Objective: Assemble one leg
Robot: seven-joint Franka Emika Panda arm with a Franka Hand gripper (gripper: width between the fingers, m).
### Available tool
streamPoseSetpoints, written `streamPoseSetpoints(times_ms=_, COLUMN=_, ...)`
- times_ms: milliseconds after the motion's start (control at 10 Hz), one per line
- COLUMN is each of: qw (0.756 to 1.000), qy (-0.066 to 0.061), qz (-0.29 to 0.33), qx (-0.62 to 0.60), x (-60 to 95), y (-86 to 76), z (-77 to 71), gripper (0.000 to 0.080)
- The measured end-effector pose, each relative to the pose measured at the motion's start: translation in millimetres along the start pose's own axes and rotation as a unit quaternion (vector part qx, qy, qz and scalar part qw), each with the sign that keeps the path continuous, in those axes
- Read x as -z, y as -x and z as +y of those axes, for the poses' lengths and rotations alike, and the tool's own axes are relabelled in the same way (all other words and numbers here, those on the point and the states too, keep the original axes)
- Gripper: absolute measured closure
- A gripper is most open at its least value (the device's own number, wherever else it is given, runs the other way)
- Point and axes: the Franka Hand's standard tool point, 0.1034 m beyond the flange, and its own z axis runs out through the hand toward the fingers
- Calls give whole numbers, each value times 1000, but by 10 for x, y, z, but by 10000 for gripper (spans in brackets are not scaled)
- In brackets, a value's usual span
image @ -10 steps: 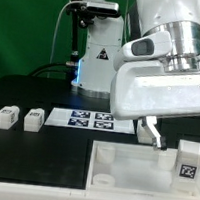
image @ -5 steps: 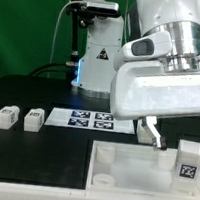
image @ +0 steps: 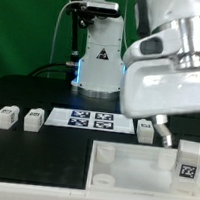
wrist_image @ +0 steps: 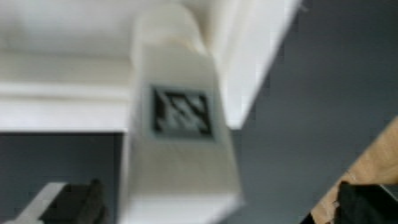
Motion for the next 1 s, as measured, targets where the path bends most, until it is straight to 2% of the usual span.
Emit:
streamPoseSetpoints(times_ms=200, qw=994, qy=-11, qz=-105, qx=-23, x=-57, y=-33, z=23, gripper=150)
streamPoseSetpoints(times_ms=300, qw=990, qy=-16, qz=-135, qx=-26, x=-85, y=-54, z=44, gripper=150)
streamPoseSetpoints(times_ms=600, qw=959, qy=-37, qz=-278, qx=-34, x=-42, y=145, z=90, gripper=150)
streamPoseSetpoints(times_ms=900, qw=959, qy=-38, qz=-279, qx=-34, x=-65, y=126, z=93, gripper=150)
streamPoseSetpoints(times_ms=1000, qw=958, qy=-35, qz=-281, qx=-52, x=-81, y=135, z=112, gripper=150)
